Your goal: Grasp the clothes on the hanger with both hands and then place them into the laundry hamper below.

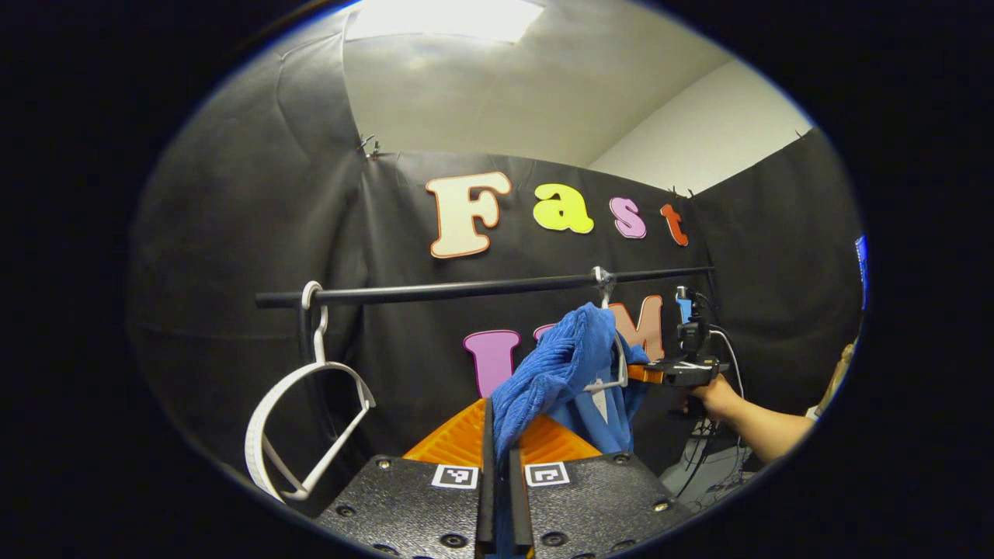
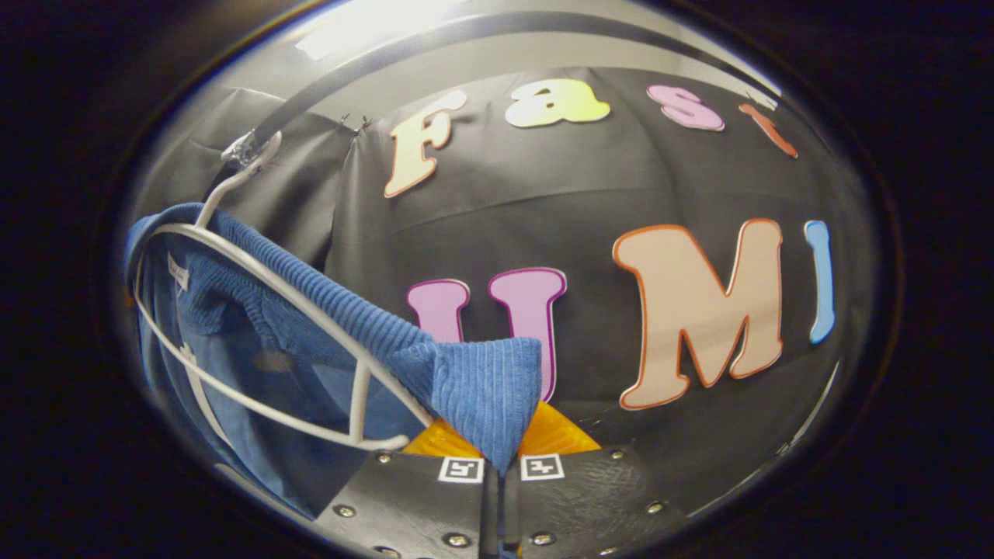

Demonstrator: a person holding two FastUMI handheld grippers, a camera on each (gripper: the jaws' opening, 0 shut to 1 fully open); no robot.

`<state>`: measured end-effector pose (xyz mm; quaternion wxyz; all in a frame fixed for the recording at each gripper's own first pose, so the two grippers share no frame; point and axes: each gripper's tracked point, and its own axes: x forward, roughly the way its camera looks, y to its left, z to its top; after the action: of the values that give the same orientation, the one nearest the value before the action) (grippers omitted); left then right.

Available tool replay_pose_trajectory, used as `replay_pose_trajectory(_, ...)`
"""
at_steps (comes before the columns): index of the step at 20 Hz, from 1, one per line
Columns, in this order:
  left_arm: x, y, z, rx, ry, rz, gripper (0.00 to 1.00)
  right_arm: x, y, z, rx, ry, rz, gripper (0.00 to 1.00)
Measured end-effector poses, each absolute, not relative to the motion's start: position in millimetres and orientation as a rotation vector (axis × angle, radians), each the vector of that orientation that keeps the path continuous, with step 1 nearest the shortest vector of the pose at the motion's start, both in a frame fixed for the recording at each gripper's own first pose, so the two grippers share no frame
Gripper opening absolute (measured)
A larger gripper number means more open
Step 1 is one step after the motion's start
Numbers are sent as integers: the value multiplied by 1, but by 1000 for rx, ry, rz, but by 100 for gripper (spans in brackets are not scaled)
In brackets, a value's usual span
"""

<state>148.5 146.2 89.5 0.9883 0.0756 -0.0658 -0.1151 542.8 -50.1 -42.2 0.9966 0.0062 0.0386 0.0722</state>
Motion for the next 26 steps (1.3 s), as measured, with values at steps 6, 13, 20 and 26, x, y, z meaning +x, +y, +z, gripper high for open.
replay_pose_trajectory(6,160,142,75,165,-169,-206,11,565,-51,-48,135,82,183,4)
replay_pose_trajectory(13,152,141,86,130,-164,-198,2,580,-60,-3,80,-114,145,3)
replay_pose_trajectory(20,153,148,117,112,-276,-198,0,602,-5,-51,353,119,486,3)
replay_pose_trajectory(26,163,150,87,165,-263,-155,1,598,-11,-60,730,196,594,3)
